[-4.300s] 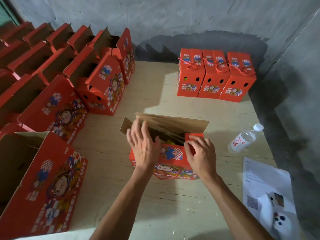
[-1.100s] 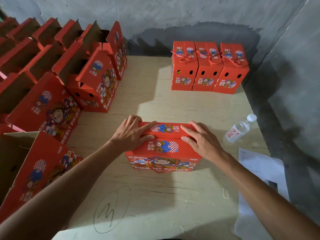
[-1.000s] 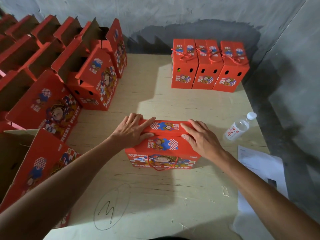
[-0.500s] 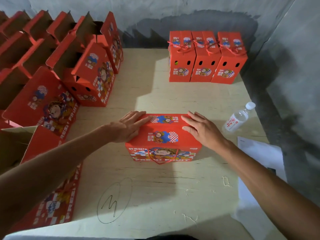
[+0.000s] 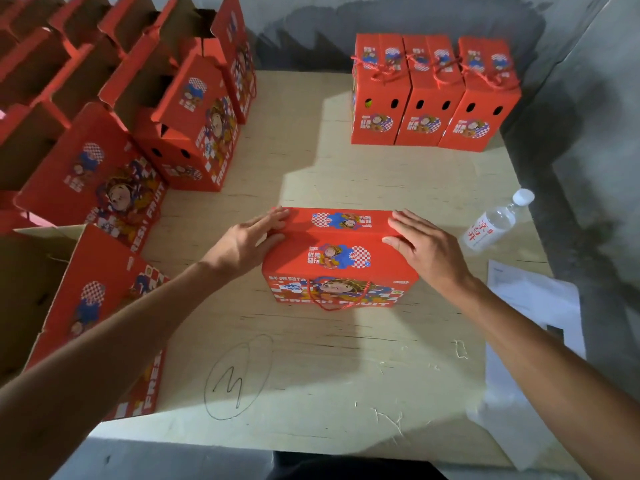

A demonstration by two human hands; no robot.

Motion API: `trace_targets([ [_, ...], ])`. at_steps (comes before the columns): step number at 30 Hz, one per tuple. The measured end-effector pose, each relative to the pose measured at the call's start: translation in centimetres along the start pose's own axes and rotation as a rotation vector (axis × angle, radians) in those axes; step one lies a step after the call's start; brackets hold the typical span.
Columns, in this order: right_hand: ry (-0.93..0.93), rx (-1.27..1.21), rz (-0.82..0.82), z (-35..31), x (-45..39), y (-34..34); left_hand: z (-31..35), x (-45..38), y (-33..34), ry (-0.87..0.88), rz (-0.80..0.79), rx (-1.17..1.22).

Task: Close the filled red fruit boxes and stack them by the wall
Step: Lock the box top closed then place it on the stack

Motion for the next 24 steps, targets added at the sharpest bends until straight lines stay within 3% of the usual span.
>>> trace_targets([
  [7,-0.112,0.051,-0.04,-0.1,0.3,0.3,1.6,0.6,0.0,0.224,-0.066,-0.265],
  [15,-0.105,0.175,0.178,-1.4,1.2,-0.9,3.3,0.3,-0.7,-0.002,0.034,-0.324],
  [18,-0.046,0.234,0.117,-2.3,0.2,-1.3,5.0,-0.8,-0.4,-0.11,-0.008,-0.404],
  [24,0.257,0.458,-0.189,-5.0,-3.2,-0.6,6.5,-2.9,0.7,-0.281,-0.164,-0.589],
])
Point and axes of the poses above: each hand's wrist, its own x-axis away from the middle knuckle, its own y-axis out of the palm, z = x × y, the point moved 9 cm from there along -x, towards the middle knuckle, and after that the axes turned 12 degrees about -z, right-handed, at the moved point
